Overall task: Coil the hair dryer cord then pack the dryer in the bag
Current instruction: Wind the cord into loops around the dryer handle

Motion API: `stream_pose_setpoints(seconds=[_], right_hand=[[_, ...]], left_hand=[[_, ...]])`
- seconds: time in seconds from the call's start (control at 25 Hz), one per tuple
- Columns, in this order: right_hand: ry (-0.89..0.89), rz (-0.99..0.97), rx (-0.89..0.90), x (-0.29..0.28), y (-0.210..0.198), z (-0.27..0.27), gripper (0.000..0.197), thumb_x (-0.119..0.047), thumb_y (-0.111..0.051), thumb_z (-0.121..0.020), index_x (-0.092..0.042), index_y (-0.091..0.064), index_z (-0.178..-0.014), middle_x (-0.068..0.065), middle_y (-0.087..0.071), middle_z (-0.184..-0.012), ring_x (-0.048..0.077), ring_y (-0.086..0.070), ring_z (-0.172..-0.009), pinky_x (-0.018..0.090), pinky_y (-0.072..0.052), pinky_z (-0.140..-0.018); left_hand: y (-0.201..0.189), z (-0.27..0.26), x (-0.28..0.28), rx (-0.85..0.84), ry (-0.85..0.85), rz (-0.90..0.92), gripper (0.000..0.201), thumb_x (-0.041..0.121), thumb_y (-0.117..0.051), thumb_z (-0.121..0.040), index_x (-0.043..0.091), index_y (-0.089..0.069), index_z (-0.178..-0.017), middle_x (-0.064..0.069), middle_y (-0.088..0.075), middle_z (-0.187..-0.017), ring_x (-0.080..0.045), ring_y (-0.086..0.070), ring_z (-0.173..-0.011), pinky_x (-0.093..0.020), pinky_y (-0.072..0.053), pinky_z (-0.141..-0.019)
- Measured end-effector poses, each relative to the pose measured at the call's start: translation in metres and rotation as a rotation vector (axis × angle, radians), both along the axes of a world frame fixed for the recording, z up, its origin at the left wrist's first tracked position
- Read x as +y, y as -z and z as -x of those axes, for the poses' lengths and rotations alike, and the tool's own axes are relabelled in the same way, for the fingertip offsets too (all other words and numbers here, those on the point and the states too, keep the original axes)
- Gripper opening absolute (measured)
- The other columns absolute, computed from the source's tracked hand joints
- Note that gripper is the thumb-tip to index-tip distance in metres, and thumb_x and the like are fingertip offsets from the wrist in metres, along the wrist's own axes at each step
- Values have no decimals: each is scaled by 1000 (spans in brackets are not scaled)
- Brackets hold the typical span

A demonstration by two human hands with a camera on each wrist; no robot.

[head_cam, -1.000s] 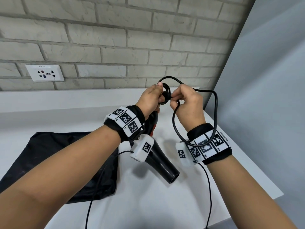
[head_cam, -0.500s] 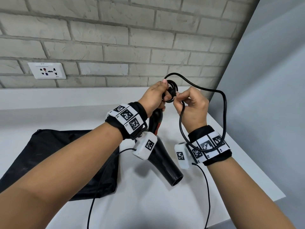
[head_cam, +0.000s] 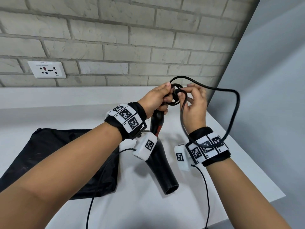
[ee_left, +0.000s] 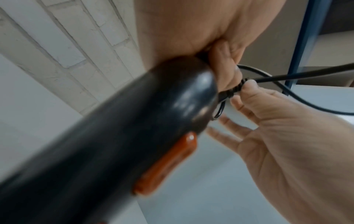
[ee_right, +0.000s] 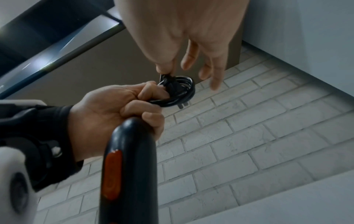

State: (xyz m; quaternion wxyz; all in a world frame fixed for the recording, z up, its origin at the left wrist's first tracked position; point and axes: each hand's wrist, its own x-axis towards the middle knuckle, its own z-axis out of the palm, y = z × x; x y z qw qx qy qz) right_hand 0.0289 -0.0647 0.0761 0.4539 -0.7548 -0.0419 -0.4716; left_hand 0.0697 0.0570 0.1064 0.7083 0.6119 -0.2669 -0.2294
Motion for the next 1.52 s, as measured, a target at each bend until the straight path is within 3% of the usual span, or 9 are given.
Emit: stream_pose_setpoints(seconds=[0.16, 0.36, 0.48, 0.64, 0.8, 0.96, 1.28, 1.4, 1.52], right_hand=[[-234, -42, 185, 0, -4, 1, 3, -15, -48, -85, -18, -49, -87, -16, -52, -93, 25, -61, -84, 23, -49, -70], [-206, -68, 228, -8, -6, 0, 16, -16, -61, -73, -28, -53, -77, 6, -60, -91, 25, -60, -78, 20, -49, -67], [-193, -191, 258, -10, -9, 0, 40, -7, -71, -70, -35, -48, -86, -3, -57, -84, 20, -59, -75, 24, -51, -65], [-213, -298, 403, -10, -9, -2, 38, -3, -69, -76, -12, -52, -109, 2, -61, -81, 16, -62, -64, 15, -51, -54], [-314, -353, 511, -14, -8, -2, 14, 1, -59, -83, -5, -57, -96, 6, -60, -80, 5, -65, -56, 16, -55, -54], [-422, -340, 615, -19, -11, -1, 13, 1, -56, -86, -9, -56, -93, 6, -59, -88, 11, -63, -68, 17, -56, -58], [-279, -318, 585, -23, -7, -3, 29, 2, -66, -78, -15, -44, -68, 4, -52, -65, 3, -57, -46, 20, -52, -48], [-230, -223, 469, -21, -8, -2, 32, 3, -65, -74, -17, -43, -64, 0, -48, -68, 11, -52, -62, 16, -48, -54], [-461, -125, 491, -23, -10, 3, 28, 0, -53, -59, -16, -51, -82, -6, -48, -100, 5, -48, -94, 8, -42, -71]], left_hand=[[0, -2, -1, 15, -25, -13, 34, 36, -24, -101, 20, -38, -74, 13, -33, -43, -3, -20, -34, -19, -30, -45], [3, 1, -5, -53, -105, -80, 36, 34, -27, -101, 17, -41, -72, 4, -34, -53, -3, -28, -31, -24, -27, -49], [7, 2, -7, -56, -137, -103, 38, 36, -29, -100, 15, -43, -72, 9, -41, -47, -4, -29, -29, -22, -31, -46], [7, 1, -8, -66, -159, -103, 37, 33, -27, -101, 14, -40, -72, 4, -39, -49, -5, -28, -28, -21, -32, -44], [7, 1, -8, -31, -125, -76, 36, 32, -27, -101, 16, -39, -71, 12, -33, -41, -4, -19, -32, -15, -26, -39], [7, 4, -8, -30, -137, -106, 38, 32, -30, -101, 16, -40, -67, 11, -34, -42, -5, -24, -34, -22, -24, -45], [5, 7, -10, -92, -159, -231, 25, 28, -53, -92, 14, -46, -72, 1, -36, -54, -5, -31, -31, -21, -29, -42], [6, 10, -11, -113, -143, -245, 15, 14, -57, -87, 10, -46, -76, -1, -35, -54, -6, -29, -30, -19, -30, -39], [0, 12, -11, -70, -131, -214, 21, 10, -49, -90, 13, -47, -70, 5, -33, -45, -8, -25, -30, -19, -28, -39]])
